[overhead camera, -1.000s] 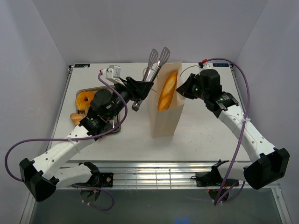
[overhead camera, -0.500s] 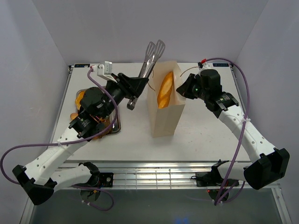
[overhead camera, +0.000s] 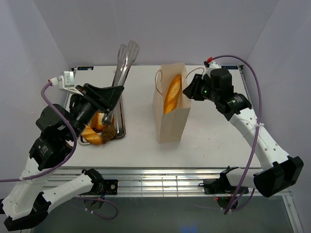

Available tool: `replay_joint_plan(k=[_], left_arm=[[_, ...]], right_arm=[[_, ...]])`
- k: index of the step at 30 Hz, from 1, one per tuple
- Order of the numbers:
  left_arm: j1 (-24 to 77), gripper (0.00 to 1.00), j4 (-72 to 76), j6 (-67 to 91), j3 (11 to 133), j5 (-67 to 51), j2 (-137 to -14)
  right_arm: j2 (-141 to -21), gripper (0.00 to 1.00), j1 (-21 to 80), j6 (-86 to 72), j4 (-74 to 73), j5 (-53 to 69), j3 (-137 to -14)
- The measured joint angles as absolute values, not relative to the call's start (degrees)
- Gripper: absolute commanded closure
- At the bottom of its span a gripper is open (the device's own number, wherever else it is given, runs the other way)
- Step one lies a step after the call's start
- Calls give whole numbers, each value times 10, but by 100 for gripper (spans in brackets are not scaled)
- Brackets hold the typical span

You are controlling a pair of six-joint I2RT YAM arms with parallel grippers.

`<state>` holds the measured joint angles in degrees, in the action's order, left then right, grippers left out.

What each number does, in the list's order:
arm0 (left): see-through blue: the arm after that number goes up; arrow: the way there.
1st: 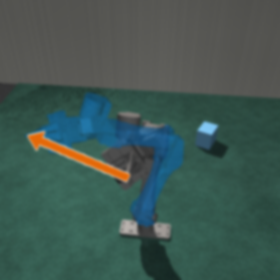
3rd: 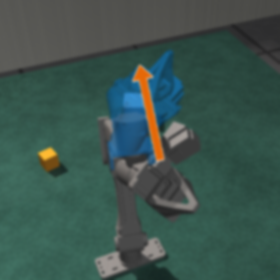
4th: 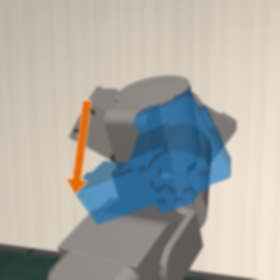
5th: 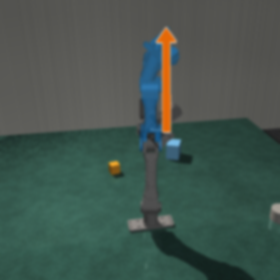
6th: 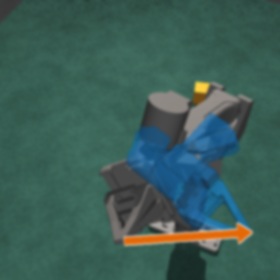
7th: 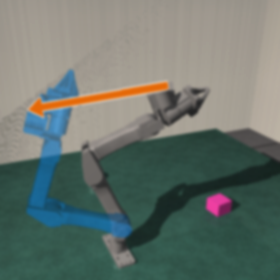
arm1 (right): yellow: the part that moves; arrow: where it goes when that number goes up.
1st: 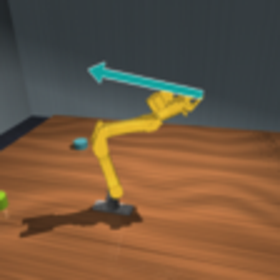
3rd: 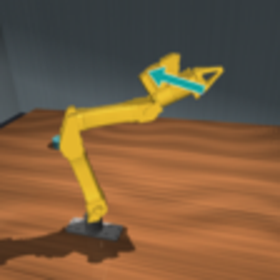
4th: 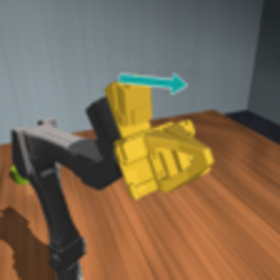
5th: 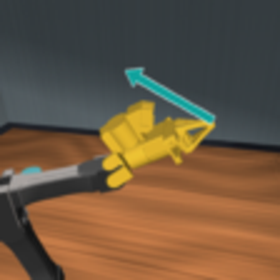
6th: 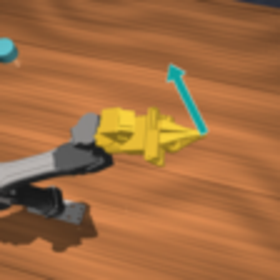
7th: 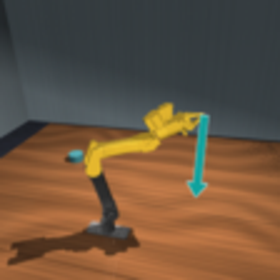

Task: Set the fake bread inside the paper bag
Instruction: Pick up the fake bread from the plate.

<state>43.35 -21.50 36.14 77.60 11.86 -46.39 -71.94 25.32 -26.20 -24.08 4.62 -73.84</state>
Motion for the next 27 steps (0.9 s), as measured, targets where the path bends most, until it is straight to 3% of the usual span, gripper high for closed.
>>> replay_joint_plan(k=[14, 27], left_arm=[[435, 44, -576, 423, 766, 312, -522], [434, 42, -734, 443, 792, 411, -612]], right_arm=[[-727, 62, 253, -220, -270, 53, -775], [-737, 62, 253, -215, -271, 62, -775]])
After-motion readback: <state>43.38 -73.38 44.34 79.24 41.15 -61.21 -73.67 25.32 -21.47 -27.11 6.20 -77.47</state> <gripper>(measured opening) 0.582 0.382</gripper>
